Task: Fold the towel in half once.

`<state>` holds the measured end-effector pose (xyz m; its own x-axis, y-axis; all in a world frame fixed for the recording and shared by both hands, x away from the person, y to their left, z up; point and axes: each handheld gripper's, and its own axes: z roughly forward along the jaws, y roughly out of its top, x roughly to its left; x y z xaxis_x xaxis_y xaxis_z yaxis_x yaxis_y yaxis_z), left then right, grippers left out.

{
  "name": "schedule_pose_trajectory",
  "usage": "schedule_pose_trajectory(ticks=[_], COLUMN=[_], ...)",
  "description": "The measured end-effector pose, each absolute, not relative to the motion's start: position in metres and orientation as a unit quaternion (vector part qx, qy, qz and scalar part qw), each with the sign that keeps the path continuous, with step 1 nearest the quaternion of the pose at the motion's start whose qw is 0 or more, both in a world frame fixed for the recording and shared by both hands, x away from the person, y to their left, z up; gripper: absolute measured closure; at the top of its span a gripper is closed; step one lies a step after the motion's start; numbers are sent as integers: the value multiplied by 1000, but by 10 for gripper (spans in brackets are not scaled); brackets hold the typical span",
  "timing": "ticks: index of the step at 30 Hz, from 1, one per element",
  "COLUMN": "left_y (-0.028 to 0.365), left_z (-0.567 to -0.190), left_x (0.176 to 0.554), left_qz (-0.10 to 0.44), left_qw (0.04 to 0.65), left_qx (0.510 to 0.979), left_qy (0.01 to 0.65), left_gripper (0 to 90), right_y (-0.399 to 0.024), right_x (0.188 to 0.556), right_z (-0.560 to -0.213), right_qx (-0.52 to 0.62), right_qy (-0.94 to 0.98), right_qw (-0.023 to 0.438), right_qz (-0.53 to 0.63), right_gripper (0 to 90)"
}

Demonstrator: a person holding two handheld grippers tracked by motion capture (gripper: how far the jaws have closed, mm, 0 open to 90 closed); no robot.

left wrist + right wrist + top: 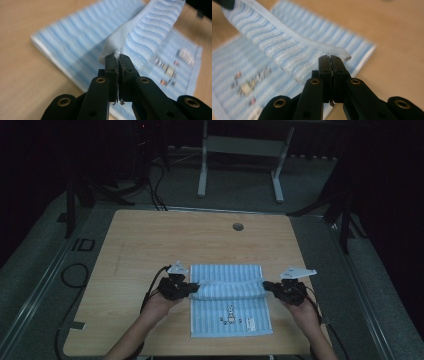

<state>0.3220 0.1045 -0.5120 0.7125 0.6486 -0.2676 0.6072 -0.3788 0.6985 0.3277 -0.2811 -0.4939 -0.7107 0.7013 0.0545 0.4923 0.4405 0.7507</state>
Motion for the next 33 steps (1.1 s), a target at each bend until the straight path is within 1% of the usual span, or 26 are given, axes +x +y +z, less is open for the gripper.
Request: schedule_pose_trajectory(ticks=[1,3,6,8,10,11,12,13,14,15,16,17,18,20,22,23,25,26,27,28,29,30,33], left_y=[104,102,100,102,105,107,110,112,112,112,111,109,108,109,110,110,111,110,110,110,110,108,108], left_z=[-519,-527,-529,-513,-494,-486,-481,-479,-481,-484,-488,-494,-497,-504,-510,-513,-515,-519,-519,-521,-521,-521,-525], left_x=[322,324,328,325,311,300,290,281,270,261,256,249,247,244,245,246,247,249,249,249,249,248,248], left_qz=[13,2,3,27,43,44,18,-11,-21,-24,-34,-42,-38,-47,-31,-33,-34,-43,-43,-50,-50,-46,-48], left_qw=[400,389,392,418,446,453,455,452,442,437,432,418,409,409,401,401,403,405,405,404,404,397,393], left_qx=[832,836,830,818,813,815,820,831,843,850,855,864,869,868,867,866,865,861,861,861,861,867,866], left_qy=[385,387,397,393,372,359,347,323,306,294,285,278,275,278,295,297,299,306,306,305,305,298,305], left_gripper=[857,857,857,857,857,856,839,775,662,583,529,481,446,445,445,445,445,445,446,454,454,454,454], right_y=[-280,-279,-278,-279,-281,-284,-287,-292,-298,-304,-309,-312,-316,-319,-317,-314,-308,-305,-303,-302,-302,-299,-294], right_x=[328,330,337,337,326,313,297,281,267,257,251,250,250,254,259,261,262,264,264,264,264,263,257], right_z=[-510,-519,-524,-517,-500,-489,-481,-476,-475,-477,-480,-483,-488,-494,-498,-500,-503,-504,-505,-505,-505,-507,-514], right_qx=[363,369,377,378,374,361,347,336,325,325,332,338,346,360,365,364,354,352,350,346,346,342,335], right_qy=[844,847,847,841,832,827,823,821,821,823,826,830,833,830,826,827,835,839,839,838,838,841,850], right_qw=[121,113,106,112,129,145,154,147,134,129,128,124,118,110,100,91,89,82,75,68,68,55,36], right_qz=[375,366,360,370,388,405,423,437,449,448,437,427,416,412,417,418,411,407,409,416,416,416,405], right_gripper=[880,880,880,881,880,880,864,804,713,652,594,571,562,540,526,522,509,509,518,549,549,592,603])
